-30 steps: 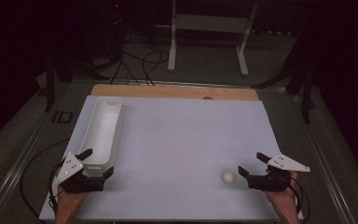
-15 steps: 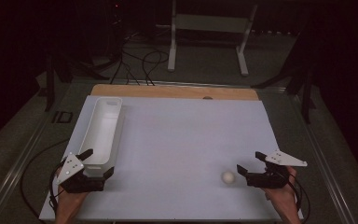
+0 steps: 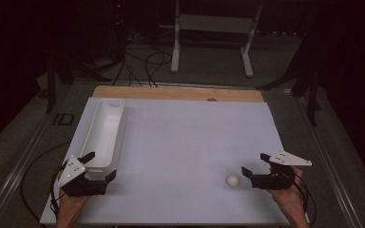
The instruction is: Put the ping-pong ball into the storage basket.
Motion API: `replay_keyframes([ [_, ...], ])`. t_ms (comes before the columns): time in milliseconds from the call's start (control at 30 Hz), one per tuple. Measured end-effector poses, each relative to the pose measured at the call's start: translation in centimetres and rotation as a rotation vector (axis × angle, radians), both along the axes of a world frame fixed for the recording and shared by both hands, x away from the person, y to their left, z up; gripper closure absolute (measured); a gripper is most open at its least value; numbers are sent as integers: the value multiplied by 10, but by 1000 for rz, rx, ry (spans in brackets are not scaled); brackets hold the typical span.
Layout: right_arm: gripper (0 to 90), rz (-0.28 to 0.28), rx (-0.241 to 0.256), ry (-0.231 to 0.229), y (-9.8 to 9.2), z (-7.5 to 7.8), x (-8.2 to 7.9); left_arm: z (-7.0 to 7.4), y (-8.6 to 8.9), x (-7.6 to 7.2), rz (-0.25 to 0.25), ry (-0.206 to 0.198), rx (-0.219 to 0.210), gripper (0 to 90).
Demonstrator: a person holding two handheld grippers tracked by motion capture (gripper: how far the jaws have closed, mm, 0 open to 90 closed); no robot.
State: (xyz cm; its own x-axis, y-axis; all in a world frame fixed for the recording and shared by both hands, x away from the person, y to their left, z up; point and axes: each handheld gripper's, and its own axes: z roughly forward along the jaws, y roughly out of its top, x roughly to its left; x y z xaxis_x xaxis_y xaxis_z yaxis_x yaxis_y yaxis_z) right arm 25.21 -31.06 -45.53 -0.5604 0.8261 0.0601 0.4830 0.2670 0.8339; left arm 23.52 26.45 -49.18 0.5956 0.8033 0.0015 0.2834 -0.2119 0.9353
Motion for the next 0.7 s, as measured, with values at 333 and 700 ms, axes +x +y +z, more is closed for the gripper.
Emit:
replay_keyframes([
  [333,73,5,-39,29,0,0,5,-1,-2,0,-12,10,16,0],
  [700,73,7,-86,46,1,-1,5,-1,0,1,-8,12,8,0],
])
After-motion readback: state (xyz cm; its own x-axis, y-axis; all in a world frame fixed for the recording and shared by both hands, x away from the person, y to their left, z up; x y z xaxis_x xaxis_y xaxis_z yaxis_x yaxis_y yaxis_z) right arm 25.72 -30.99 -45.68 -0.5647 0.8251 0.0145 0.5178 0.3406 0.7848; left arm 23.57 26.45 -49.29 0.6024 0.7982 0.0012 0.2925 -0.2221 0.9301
